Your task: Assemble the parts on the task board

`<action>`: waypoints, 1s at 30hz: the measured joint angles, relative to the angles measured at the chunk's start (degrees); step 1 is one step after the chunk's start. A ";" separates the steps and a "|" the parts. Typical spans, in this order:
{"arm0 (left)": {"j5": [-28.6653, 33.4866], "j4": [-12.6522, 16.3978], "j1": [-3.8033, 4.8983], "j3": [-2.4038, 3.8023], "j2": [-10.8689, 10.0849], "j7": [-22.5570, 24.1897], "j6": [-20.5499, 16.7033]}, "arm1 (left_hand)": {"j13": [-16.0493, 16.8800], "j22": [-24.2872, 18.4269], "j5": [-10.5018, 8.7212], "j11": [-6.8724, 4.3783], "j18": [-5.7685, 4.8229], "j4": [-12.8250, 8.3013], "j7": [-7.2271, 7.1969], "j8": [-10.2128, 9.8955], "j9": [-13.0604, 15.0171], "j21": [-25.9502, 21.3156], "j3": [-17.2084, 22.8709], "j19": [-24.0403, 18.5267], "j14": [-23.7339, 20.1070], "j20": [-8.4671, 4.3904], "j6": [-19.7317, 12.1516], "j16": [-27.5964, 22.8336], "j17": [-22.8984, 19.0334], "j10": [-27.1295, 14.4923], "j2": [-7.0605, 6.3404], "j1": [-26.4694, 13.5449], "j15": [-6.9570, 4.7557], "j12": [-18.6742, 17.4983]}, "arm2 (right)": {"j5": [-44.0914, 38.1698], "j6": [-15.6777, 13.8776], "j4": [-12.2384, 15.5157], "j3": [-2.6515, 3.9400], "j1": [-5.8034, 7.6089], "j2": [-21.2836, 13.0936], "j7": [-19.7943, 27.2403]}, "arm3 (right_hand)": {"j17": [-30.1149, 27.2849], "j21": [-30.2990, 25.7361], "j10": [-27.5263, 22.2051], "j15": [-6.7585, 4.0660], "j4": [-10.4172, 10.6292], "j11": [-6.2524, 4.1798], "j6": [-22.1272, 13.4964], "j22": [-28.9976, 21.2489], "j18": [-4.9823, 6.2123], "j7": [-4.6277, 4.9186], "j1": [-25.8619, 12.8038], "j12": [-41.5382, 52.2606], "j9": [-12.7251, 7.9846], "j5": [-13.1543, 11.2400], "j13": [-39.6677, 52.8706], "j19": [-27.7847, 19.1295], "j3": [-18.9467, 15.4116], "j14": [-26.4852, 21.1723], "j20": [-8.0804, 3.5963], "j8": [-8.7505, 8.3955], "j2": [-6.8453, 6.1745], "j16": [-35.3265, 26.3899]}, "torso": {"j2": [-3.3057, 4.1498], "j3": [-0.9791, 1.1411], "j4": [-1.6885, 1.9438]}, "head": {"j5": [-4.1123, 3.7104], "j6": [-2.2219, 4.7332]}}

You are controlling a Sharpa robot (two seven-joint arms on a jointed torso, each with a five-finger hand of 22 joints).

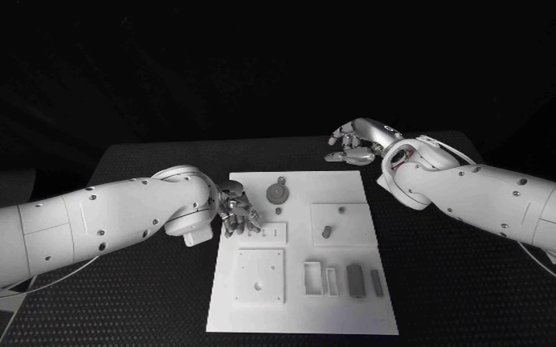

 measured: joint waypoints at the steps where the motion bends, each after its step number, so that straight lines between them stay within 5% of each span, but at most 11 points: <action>1: -0.08 0.09 -0.07 -0.02 0.11 -0.14 -0.05 | 0.09 0.09 0.00 0.00 0.03 0.00 0.00 0.00 0.04 0.08 0.00 0.02 0.00 -0.02 0.00 0.17 -0.02 0.00 -0.06 -0.06 0.00 0.14 | 0.02 0.01 0.00 0.00 0.00 0.02 0.01 | 0.00 0.00 0.00 0.00 -0.04 0.00 0.00 0.00 0.00 0.00 -0.05 0.00 0.00 0.00 0.00 0.00 -0.04 0.00 0.00 0.00 0.05 0.00 | 0.00 0.01 0.00 | -0.03 -0.01; 30: -4.43 -0.06 -0.61 -0.04 2.17 -2.21 -2.76 | 5.20 5.80 0.05 -1.02 -0.03 0.62 -1.39 -1.45 3.99 3.75 0.35 2.75 0.85 -2.36 1.66 10.03 -2.17 0.00 -1.31 -1.54 -2.38 9.38 | 0.20 0.42 0.09 0.00 0.00 0.33 0.10 | 0.00 0.00 0.01 0.02 -0.32 0.00 -0.03 0.00 0.04 0.01 -0.04 -0.01 0.00 0.00 -0.11 -0.10 -0.32 -0.02 0.10 0.00 0.04 0.00 | 0.01 0.03 0.02 | -0.48 -0.33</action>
